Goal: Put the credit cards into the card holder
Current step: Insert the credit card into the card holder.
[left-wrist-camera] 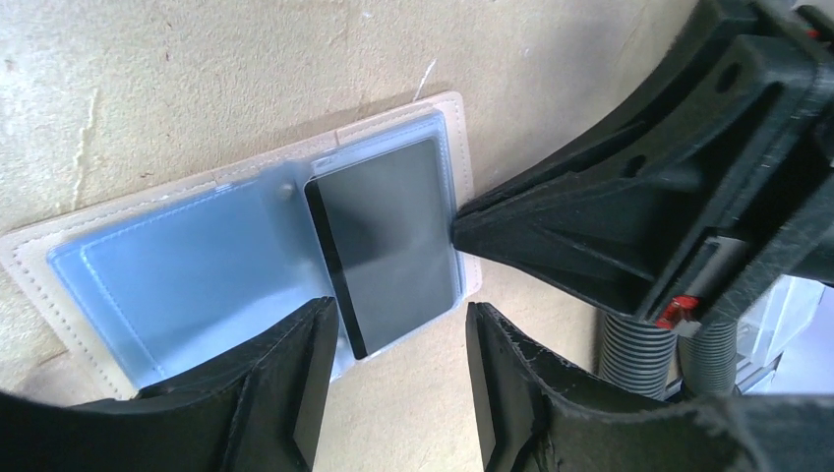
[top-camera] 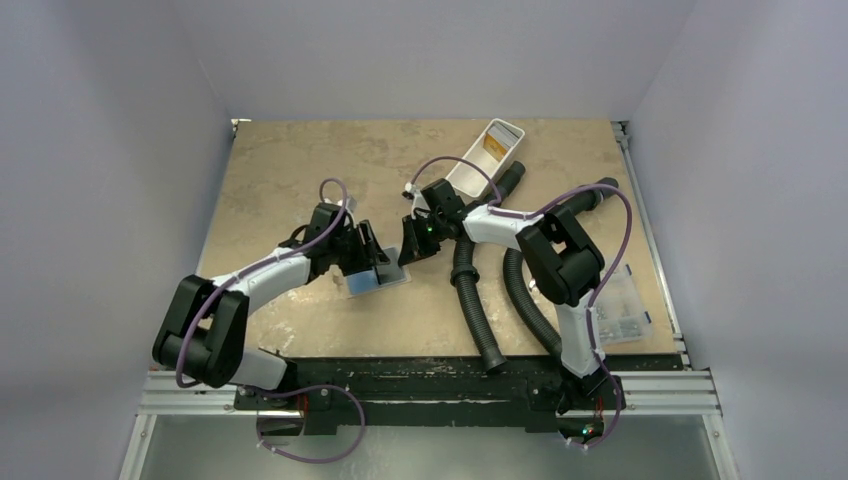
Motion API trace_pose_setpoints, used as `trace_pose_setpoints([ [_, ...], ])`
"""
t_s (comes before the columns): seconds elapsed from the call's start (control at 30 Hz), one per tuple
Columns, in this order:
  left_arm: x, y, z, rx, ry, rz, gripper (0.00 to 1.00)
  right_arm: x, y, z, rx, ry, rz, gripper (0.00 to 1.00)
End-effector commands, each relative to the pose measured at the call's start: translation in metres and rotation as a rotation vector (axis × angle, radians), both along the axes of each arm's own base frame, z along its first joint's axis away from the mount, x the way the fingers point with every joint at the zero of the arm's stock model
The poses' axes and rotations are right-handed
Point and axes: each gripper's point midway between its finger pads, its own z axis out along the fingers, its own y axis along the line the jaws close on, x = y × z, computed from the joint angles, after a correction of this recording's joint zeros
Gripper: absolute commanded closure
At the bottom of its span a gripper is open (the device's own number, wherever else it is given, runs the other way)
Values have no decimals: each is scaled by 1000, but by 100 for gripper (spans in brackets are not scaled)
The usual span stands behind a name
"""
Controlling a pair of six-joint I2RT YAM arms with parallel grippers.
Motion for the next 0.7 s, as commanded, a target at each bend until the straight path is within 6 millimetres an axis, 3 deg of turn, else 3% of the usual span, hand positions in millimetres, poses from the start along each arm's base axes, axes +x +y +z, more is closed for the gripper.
trace_pose_setpoints([
  [0.0,12,-12,-2,-51,-25,-20,46,5,-2,4,-22,-28,-10,84],
  [0.23,22,-38,-4,-124,-29,-66,46,4,0,1,-13,-23,-6,85],
  [0.37,23,-47,8,-161,-58,-76,46,2,3,6,16,-15,-6,85],
  [0.53,15,-30,16,-83,-48,-63,46,7,-2,14,-3,-41,-28,84],
  [0.67,3,-11,21,-42,17,-80,40,18,-15,29,-71,-100,-58,74],
])
